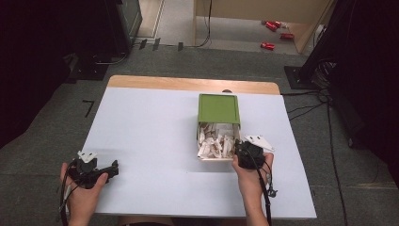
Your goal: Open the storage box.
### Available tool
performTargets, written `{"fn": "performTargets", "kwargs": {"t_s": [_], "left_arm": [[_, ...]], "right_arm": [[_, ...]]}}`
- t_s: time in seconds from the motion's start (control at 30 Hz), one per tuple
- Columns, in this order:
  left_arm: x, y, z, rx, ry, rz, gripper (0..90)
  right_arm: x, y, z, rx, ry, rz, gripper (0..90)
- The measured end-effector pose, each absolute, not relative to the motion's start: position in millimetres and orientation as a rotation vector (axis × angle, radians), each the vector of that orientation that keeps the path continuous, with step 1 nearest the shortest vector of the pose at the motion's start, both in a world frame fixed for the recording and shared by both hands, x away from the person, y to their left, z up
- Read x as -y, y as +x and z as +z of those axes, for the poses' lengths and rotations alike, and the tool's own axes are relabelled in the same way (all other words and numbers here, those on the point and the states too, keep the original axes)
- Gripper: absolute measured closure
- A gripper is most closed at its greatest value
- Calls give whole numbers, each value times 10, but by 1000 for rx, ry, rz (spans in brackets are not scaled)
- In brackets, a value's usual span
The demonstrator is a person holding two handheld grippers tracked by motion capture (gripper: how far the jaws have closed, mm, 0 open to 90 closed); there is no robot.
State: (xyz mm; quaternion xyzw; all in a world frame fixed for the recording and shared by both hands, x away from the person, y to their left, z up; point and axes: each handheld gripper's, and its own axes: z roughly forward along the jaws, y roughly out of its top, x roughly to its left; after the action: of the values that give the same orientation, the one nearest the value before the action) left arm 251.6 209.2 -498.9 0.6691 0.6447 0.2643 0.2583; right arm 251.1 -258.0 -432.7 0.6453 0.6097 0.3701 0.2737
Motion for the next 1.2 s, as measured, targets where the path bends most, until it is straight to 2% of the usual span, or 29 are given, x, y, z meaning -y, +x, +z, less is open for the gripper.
{"fn": "performTargets", "kwargs": {"t_s": [1.2], "left_arm": [[-2093,2517,-4989,-1748,1814,715,0]], "right_arm": [[2536,2183,-4355,-1610,1740,977,892]]}}
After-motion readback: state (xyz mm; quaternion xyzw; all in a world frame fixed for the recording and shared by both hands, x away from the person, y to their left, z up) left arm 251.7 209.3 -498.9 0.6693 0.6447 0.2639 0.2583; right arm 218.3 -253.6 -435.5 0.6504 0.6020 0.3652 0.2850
